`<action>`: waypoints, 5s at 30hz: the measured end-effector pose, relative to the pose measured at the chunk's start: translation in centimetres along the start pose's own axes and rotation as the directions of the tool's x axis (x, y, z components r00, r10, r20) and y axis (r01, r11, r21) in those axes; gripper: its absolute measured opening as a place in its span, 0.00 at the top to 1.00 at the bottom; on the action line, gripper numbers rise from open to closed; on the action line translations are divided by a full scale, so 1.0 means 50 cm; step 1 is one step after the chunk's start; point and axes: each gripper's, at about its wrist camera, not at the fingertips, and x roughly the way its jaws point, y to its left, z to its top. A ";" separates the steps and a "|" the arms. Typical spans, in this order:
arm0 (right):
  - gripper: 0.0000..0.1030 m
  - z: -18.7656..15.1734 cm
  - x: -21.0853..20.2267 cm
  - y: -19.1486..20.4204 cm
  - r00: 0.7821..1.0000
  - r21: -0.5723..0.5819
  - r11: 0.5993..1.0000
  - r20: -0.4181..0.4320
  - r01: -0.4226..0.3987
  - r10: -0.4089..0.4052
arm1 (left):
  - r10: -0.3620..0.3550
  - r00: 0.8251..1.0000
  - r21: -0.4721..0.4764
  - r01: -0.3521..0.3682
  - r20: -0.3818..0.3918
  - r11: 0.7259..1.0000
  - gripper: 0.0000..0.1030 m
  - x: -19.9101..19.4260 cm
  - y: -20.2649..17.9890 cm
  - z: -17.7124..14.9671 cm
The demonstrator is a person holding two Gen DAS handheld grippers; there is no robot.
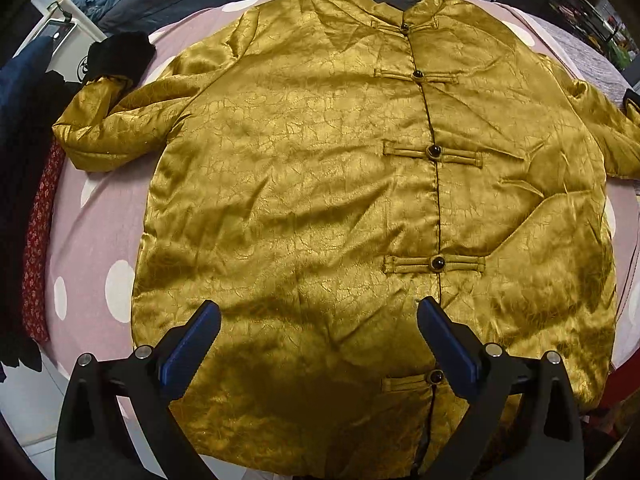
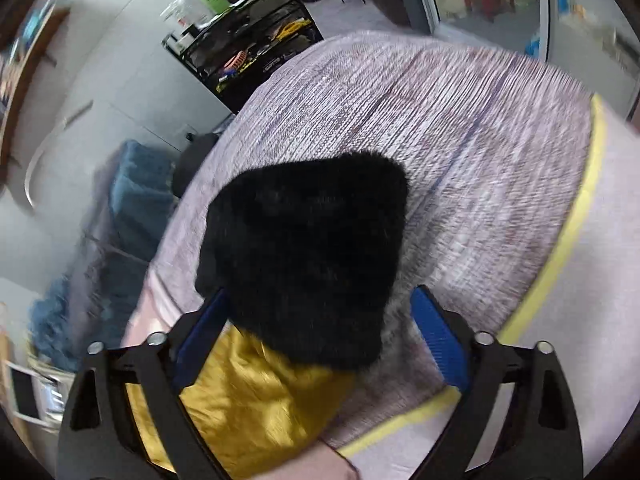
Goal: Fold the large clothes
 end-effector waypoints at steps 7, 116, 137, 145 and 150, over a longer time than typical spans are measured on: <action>0.81 -0.025 0.019 0.045 0.997 -0.015 0.997 -0.008 -0.077 0.077 | -0.003 1.000 0.048 0.003 0.005 0.999 0.06 -0.008 -0.027 0.001; 0.56 -0.773 0.191 0.499 0.942 -0.886 0.462 -0.183 -0.034 -0.282 | -0.085 0.996 0.026 0.086 -0.040 0.996 0.06 0.183 -0.003 0.304; 0.46 -0.805 0.106 0.506 0.943 -0.838 0.546 -0.186 -0.005 -0.277 | 0.110 0.956 -0.073 -0.093 0.272 0.993 0.06 -0.008 0.207 0.277; 0.46 -0.816 0.105 0.506 0.930 -0.816 0.578 -0.202 0.014 -0.308 | 0.403 0.910 -0.191 -0.381 0.097 0.905 0.06 0.064 0.493 0.407; 0.45 -0.834 0.086 0.513 0.924 -0.817 0.576 -0.195 0.032 -0.328 | 0.417 0.906 -0.143 -0.422 -0.070 0.895 0.06 0.185 0.571 0.430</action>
